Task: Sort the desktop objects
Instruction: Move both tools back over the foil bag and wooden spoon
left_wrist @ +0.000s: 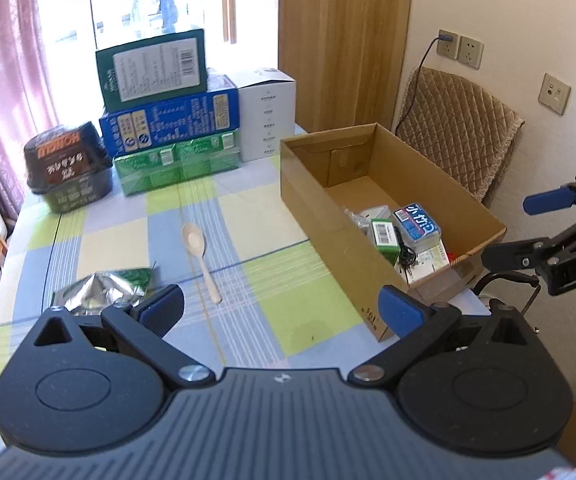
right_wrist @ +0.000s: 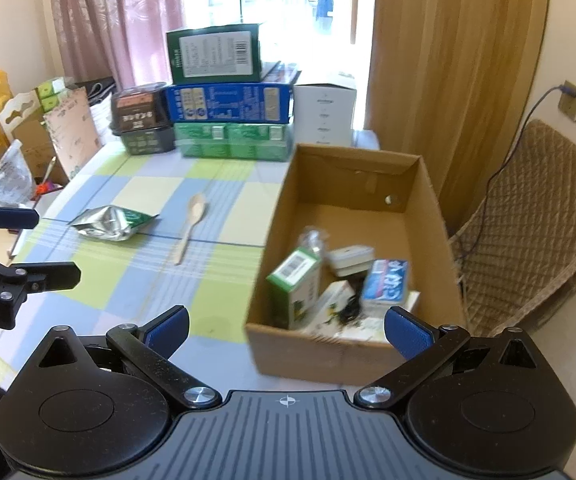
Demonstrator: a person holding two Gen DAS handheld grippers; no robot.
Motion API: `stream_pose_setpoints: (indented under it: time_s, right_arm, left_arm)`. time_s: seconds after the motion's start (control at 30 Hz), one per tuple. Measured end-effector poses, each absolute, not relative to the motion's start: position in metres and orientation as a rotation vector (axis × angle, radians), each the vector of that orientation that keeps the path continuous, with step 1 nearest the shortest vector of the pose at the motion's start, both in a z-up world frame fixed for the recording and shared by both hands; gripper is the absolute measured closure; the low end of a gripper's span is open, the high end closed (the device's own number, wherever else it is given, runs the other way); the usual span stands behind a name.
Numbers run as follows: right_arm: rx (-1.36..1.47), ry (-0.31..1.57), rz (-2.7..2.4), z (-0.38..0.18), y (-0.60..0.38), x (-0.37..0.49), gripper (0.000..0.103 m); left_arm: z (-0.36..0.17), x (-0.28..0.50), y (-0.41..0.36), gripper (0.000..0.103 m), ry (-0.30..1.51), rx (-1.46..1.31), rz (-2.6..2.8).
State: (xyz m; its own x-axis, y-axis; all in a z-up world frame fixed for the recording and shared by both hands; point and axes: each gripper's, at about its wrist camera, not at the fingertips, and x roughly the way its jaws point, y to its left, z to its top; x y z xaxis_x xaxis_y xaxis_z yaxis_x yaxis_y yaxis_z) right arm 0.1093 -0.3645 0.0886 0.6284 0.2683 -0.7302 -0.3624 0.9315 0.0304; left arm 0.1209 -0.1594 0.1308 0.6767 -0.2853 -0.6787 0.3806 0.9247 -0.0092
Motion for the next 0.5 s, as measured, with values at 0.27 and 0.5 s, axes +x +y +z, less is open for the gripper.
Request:
stream_pose_setpoints:
  time_s: [0.27,0.5]
  right_arm:
    - [-0.113,0.816,0.396,0.085,-0.343,0.089,0.002]
    - [-0.103,0.814,0.433,0.082,-0.327,0.076,0.002]
  left_arm:
    - [0.122,0.1,-0.13,0.002,0.756,0.095,-0.347]
    - [0.115,0.09,-0.104,0.002,0.772,0.058,-0.31]
